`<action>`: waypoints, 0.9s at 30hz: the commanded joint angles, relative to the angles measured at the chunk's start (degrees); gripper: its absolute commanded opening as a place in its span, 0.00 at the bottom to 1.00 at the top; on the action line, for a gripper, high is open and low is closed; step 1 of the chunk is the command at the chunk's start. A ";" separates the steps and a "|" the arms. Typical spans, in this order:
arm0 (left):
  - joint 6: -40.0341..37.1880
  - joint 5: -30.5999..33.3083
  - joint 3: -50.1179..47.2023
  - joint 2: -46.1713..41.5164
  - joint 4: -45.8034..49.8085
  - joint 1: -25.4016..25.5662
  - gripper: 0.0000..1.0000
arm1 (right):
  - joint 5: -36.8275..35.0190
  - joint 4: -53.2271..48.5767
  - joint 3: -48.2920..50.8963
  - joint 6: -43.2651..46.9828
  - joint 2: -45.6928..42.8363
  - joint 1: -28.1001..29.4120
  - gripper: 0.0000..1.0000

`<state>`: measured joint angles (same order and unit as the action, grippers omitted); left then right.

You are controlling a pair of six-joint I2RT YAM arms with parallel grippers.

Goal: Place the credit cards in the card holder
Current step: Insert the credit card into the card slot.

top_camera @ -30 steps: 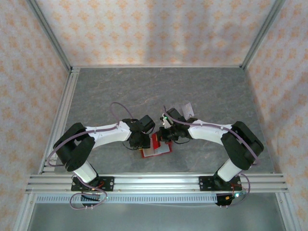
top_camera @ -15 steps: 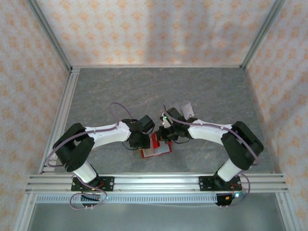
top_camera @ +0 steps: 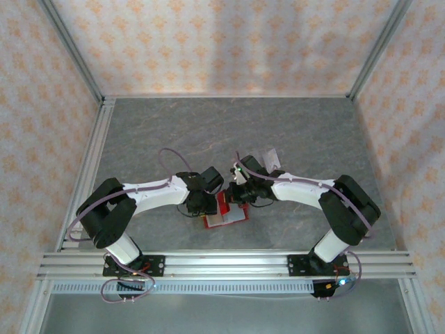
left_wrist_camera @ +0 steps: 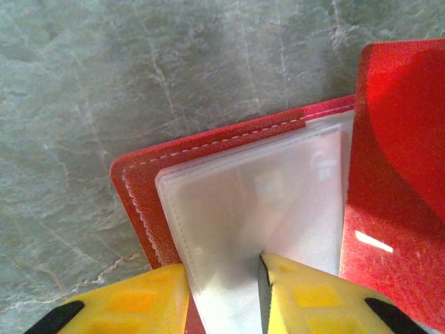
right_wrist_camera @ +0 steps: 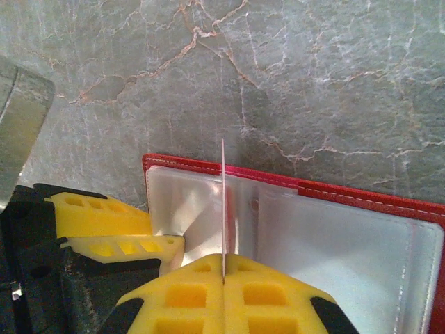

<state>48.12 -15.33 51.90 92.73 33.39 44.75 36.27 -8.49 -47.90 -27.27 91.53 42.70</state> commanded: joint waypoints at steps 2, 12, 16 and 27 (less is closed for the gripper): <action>0.42 2.52 -1.68 -0.58 3.20 0.37 0.32 | 1.16 1.28 -0.48 -0.59 0.66 0.02 0.00; 0.45 2.59 -1.70 -0.81 3.33 0.35 0.32 | 1.44 3.55 1.66 -1.24 1.91 -0.03 0.00; 0.45 2.59 -1.85 -0.89 3.34 0.34 0.32 | 0.90 3.83 2.61 -1.11 1.75 0.02 0.00; 0.72 2.63 -2.41 -1.20 3.18 0.35 0.32 | -0.79 -0.07 1.82 2.85 1.70 -1.74 0.00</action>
<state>48.14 -15.33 51.20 92.07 33.34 44.75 37.50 -5.39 -46.06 -26.76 92.53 41.50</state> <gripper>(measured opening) 0.320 0.050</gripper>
